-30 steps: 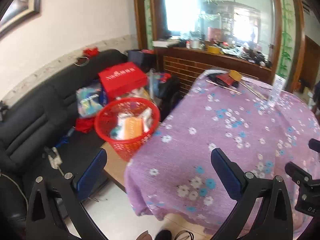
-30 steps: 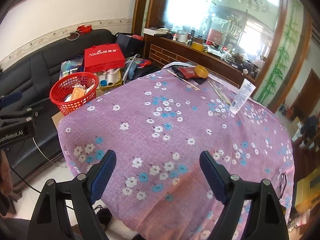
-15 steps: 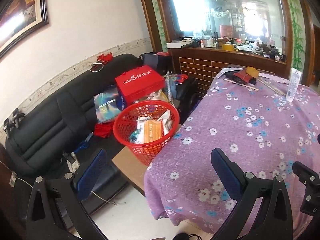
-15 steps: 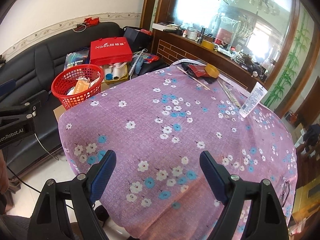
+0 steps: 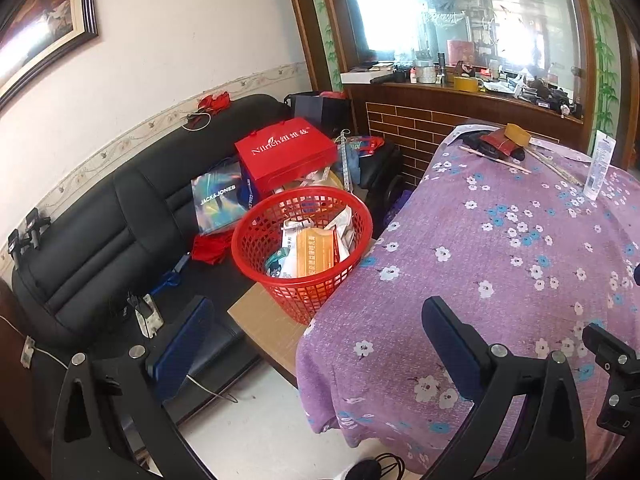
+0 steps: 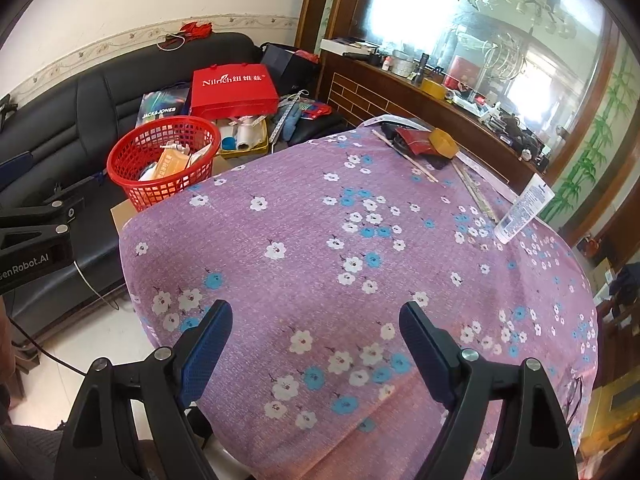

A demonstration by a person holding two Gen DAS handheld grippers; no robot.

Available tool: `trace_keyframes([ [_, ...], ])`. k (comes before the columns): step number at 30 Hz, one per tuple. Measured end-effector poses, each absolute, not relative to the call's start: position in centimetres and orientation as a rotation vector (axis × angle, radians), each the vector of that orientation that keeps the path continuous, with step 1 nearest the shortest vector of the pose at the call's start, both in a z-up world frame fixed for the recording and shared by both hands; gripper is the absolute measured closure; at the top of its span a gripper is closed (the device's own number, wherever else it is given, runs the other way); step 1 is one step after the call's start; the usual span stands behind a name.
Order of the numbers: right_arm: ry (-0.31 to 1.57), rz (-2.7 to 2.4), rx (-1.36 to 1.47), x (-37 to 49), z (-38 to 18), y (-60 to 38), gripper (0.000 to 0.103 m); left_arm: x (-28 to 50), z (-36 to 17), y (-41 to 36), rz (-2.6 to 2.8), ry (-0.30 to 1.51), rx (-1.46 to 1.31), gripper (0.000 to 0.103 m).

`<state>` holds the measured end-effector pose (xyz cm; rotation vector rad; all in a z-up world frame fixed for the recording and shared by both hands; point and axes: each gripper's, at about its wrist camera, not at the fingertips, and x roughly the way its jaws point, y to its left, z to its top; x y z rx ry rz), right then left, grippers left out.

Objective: Collect trash

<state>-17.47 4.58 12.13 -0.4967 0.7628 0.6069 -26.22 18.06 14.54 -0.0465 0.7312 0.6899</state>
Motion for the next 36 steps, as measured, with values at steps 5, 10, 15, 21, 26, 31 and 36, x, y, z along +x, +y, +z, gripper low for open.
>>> trace_keyframes([
  [5, 0.768, 0.611, -0.506, -17.34, 11.89, 4.99, 0.014, -26.09, 14.25, 18.4, 0.691, 0.739, -0.053, 0.0],
  [10, 0.77, 0.614, -0.514, -17.39, 11.86, 5.32, 0.014, -26.1, 14.08, 18.62, 0.696, 0.741, -0.063, 0.0],
  [15, 0.774, 0.616, -0.52, -17.39, 11.77, 5.44, 0.014, -26.08, 14.09, 18.71, 0.693, 0.742, -0.064, 0.0],
  [21, 0.779, 0.614, -0.521, -17.42, 11.65, 5.48, 0.014, -26.02, 13.91, 18.59, 0.691, 0.747, -0.066, 0.0],
  [26, 0.783, 0.612, -0.517, -17.4, 11.57, 5.36, 0.014, -26.03, 13.88, 18.42, 0.688, 0.745, -0.062, 0.0],
  [31, 0.783, 0.613, -0.519, -17.41, 11.55, 5.36, 0.014, -26.04, 13.89, 18.39, 0.686, 0.746, -0.064, 0.0],
  [36, 0.788, 0.614, -0.522, -17.37, 11.46, 5.34, 0.014, -26.0, 13.81, 18.33, 0.687, 0.749, -0.063, 0.0],
])
